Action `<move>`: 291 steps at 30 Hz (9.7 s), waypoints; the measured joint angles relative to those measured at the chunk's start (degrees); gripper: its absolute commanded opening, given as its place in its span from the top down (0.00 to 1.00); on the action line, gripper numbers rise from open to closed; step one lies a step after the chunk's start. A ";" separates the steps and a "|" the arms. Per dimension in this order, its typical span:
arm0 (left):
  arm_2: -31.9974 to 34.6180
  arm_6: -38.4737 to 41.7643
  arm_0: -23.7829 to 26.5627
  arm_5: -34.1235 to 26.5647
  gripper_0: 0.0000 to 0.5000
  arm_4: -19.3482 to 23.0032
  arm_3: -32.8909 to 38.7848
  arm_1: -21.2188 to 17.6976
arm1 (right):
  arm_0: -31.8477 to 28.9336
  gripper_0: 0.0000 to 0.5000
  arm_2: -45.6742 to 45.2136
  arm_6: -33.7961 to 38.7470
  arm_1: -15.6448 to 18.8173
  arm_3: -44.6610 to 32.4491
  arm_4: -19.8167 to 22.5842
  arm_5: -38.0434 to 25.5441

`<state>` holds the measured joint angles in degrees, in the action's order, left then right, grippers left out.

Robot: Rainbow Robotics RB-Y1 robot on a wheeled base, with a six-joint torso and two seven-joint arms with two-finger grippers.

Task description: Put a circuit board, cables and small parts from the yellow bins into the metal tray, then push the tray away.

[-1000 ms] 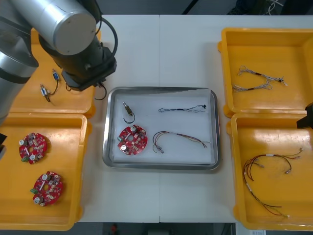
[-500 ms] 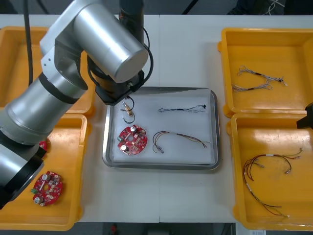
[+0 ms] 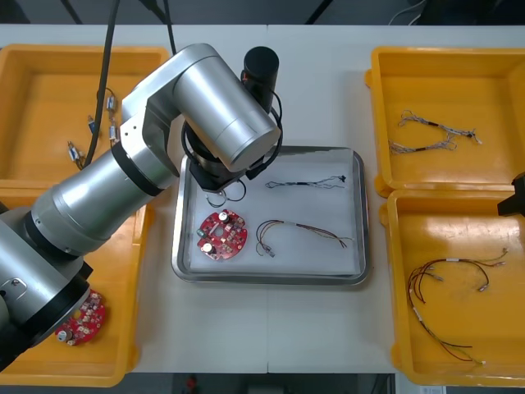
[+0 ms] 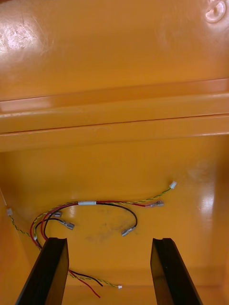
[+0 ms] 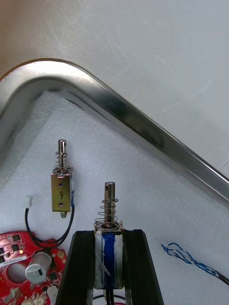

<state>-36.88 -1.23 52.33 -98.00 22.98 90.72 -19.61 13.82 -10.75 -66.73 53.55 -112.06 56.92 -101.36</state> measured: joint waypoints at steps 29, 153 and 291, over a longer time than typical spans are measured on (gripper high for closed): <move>-6.65 0.00 -1.58 7.40 0.99 -3.09 -4.01 0.06 | 0.00 0.00 0.00 0.00 0.00 0.00 0.00 0.00; 36.18 -46.01 -38.43 9.81 0.00 43.32 23.36 -52.81 | 31.98 0.00 67.66 -23.83 -15.99 -12.27 -19.90 5.52; 36.17 -57.60 -42.54 16.25 0.00 42.92 23.72 -52.89 | 53.01 1.00 81.62 -30.07 -23.97 31.03 -35.34 47.09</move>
<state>-0.72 -58.82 9.78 -81.76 65.90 114.45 -72.50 66.83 70.87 -96.80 29.59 -81.03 21.58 -54.28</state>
